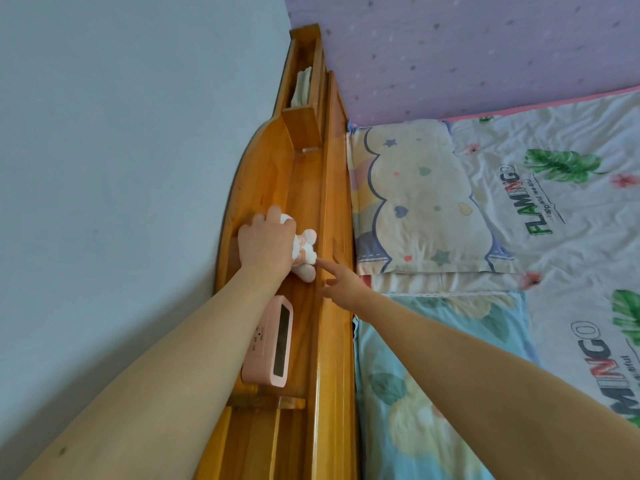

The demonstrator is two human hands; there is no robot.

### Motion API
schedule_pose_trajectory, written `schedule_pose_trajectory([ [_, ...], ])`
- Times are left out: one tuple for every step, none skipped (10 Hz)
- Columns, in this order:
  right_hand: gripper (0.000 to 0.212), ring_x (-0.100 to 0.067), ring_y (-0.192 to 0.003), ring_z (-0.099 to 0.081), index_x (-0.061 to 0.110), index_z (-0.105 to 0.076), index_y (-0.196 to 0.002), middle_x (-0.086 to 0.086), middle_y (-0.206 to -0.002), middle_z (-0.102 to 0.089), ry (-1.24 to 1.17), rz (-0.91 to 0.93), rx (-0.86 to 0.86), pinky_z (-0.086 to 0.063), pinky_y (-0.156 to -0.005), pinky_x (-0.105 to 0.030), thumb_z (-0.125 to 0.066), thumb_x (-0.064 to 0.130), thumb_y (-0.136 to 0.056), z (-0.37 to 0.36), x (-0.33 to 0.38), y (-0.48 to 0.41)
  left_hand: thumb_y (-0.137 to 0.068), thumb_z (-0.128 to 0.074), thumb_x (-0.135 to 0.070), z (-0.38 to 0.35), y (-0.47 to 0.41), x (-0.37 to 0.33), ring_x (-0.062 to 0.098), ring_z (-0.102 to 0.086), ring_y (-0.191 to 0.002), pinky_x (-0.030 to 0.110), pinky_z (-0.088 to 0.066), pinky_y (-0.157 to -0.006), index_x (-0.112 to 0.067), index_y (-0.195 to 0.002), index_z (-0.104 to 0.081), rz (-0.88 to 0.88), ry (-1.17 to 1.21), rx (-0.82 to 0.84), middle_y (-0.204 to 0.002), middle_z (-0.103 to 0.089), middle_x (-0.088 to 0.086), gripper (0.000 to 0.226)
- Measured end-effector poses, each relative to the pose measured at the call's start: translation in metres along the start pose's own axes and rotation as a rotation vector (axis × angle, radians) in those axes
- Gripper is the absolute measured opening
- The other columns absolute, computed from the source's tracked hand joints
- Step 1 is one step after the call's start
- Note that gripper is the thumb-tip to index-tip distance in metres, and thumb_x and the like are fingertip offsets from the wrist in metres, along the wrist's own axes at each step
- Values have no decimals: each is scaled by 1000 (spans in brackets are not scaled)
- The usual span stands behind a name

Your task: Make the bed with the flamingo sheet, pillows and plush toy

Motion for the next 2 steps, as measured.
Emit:
schedule_pose_trajectory([
  [66,-22,-128,-46,28,-31,-147,-2,-146,-40,-6,10,-22,-48,-89,-29,-53,0,-92,6,2,11,-84,-64,-43,5,9,-2,24,-48,-112,28,-46,-83,-23,-134,-43,-7,17,-10,-132,-43,8,57],
  [58,-15,-106,-53,26,-36,-144,-2,-134,-52,-43,25,-71,-48,-82,-25,-53,4,-93,14,5,21,-87,-59,-46,9,16,-4,23,-48,-114,30,-44,-88,-23,-131,-46,14,41,-12,-130,-47,7,51],
])
Point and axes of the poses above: each hand's wrist, its own y-axis away from the middle knuckle, its own z-axis out of the back of the hand, x = y × z, the point moved 1 cm from there along -y, towards the middle knuckle
